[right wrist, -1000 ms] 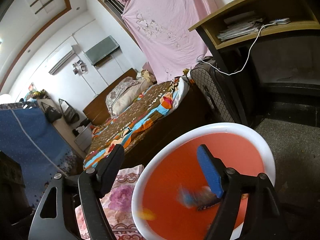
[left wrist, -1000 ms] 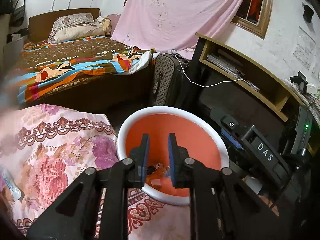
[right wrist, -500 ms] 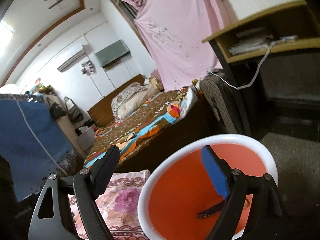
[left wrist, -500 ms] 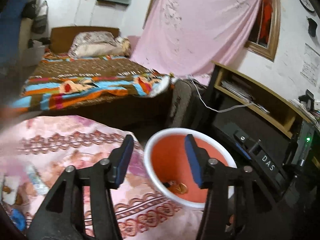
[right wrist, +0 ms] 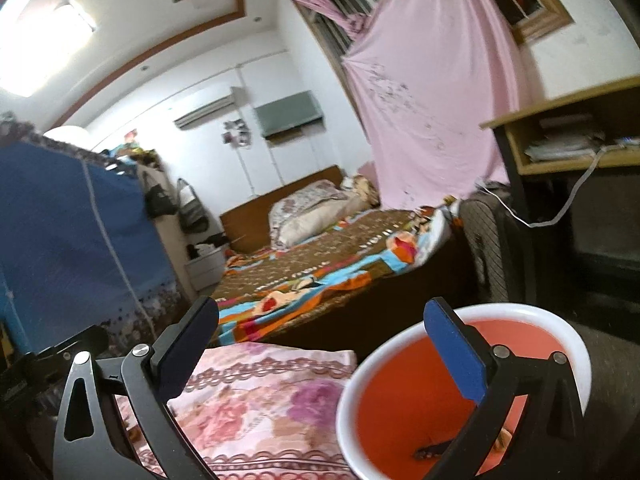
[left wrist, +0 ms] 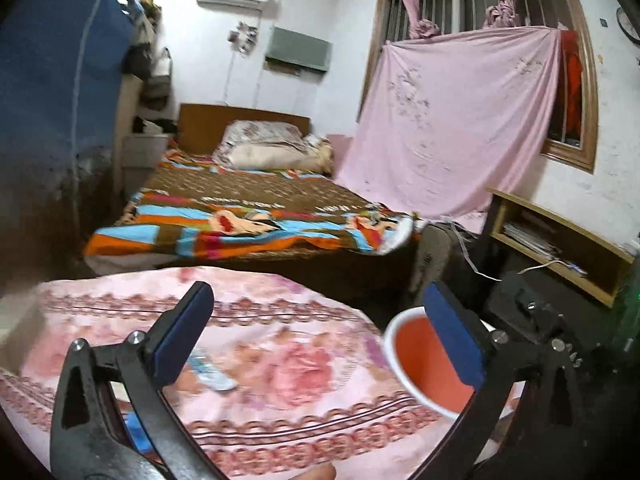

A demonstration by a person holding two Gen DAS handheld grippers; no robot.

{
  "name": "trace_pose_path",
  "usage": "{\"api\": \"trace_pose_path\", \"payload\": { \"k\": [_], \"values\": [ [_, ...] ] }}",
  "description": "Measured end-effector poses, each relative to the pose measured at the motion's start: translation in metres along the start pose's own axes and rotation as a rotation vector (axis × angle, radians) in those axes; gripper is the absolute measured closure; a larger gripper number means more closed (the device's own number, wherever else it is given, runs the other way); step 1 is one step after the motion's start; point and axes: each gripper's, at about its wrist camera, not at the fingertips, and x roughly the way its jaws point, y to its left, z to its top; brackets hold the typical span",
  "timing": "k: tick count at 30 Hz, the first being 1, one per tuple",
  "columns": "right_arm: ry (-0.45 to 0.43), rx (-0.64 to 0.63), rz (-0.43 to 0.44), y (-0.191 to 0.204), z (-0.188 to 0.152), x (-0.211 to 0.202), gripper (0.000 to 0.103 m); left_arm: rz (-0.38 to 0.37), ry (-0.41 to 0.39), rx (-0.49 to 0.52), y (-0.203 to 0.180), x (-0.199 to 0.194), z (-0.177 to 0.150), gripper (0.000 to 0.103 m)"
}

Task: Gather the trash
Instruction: 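Return both tools from the bucket to the remaining trash on the bedspread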

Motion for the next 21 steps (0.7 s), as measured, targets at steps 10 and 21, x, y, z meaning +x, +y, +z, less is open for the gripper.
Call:
{"api": "trace_pose_path", "payload": {
  "k": [10, 21],
  "values": [
    [-0.049, -0.139, 0.115, 0.05, -0.01, -0.014, 0.0, 0.134, -0.1, -0.026, 0.045, -0.047, -0.015, 0.011],
    [-0.053, -0.257, 0.23, 0.099, -0.031, -0.022, 0.0, 0.26, -0.162, 0.017, 0.079, -0.088, -0.032, 0.011]
  ]
}}
